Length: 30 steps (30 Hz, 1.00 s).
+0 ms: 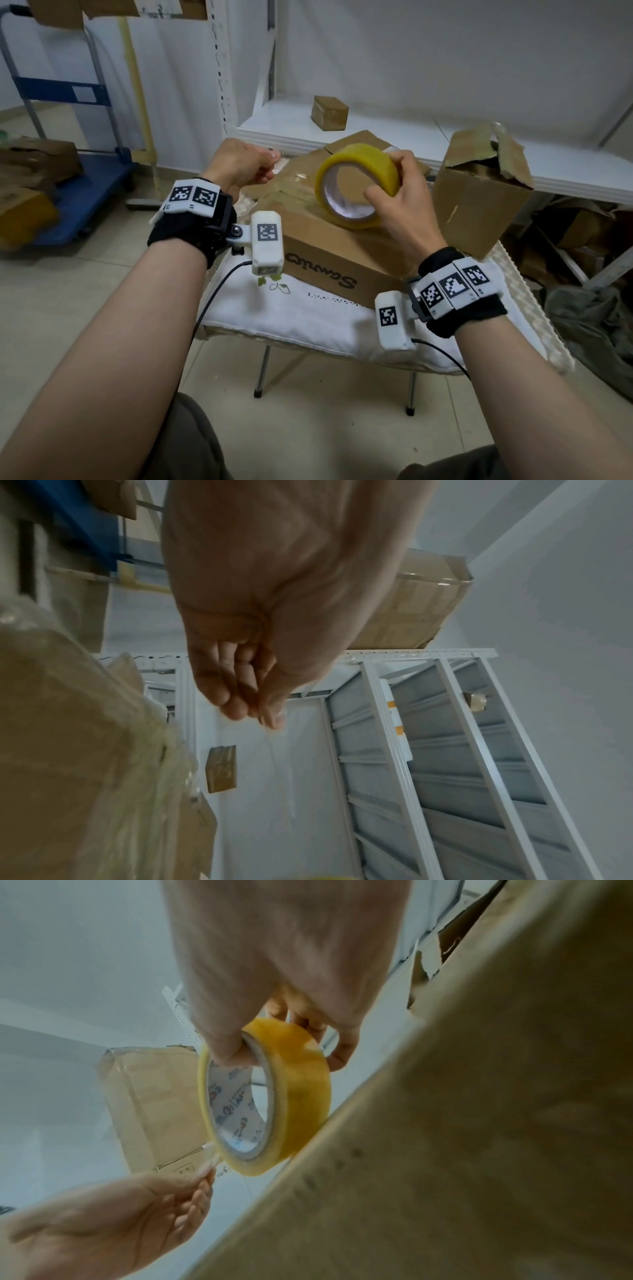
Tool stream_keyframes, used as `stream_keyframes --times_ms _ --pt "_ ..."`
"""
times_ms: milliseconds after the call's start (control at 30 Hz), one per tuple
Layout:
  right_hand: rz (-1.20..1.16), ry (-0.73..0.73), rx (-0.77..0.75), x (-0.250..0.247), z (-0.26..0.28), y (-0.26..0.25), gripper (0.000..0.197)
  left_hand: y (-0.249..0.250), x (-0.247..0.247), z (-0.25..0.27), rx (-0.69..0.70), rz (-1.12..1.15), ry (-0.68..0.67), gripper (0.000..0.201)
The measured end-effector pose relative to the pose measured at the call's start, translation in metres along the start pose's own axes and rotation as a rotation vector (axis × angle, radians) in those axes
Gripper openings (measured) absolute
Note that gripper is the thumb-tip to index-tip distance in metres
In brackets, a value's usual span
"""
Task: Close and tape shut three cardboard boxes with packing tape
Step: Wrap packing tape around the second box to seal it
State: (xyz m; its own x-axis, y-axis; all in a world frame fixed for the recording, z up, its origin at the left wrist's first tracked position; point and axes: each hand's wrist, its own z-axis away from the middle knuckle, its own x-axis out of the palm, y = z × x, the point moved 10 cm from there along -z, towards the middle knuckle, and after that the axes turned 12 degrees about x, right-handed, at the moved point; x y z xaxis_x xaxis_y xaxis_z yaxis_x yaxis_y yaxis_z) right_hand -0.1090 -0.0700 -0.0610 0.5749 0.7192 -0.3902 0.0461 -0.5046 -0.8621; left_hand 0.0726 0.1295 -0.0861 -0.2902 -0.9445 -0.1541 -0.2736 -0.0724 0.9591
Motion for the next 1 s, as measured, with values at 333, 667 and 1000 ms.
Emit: stream_keyframes --times_ms 333,667,1000 --pt "-0.069 -0.230 0.071 0.024 0.010 0.018 0.035 -0.052 -0.007 -0.004 -0.138 -0.014 0.017 0.010" --pt "-0.098 -0.295 0.084 0.031 0.010 0.022 0.043 -0.068 -0.006 0.002 -0.233 -0.004 -0.002 0.018" --pt "-0.114 -0.312 0.048 0.033 0.013 0.014 0.040 -0.065 0.005 0.011 -0.297 0.052 -0.007 0.015"
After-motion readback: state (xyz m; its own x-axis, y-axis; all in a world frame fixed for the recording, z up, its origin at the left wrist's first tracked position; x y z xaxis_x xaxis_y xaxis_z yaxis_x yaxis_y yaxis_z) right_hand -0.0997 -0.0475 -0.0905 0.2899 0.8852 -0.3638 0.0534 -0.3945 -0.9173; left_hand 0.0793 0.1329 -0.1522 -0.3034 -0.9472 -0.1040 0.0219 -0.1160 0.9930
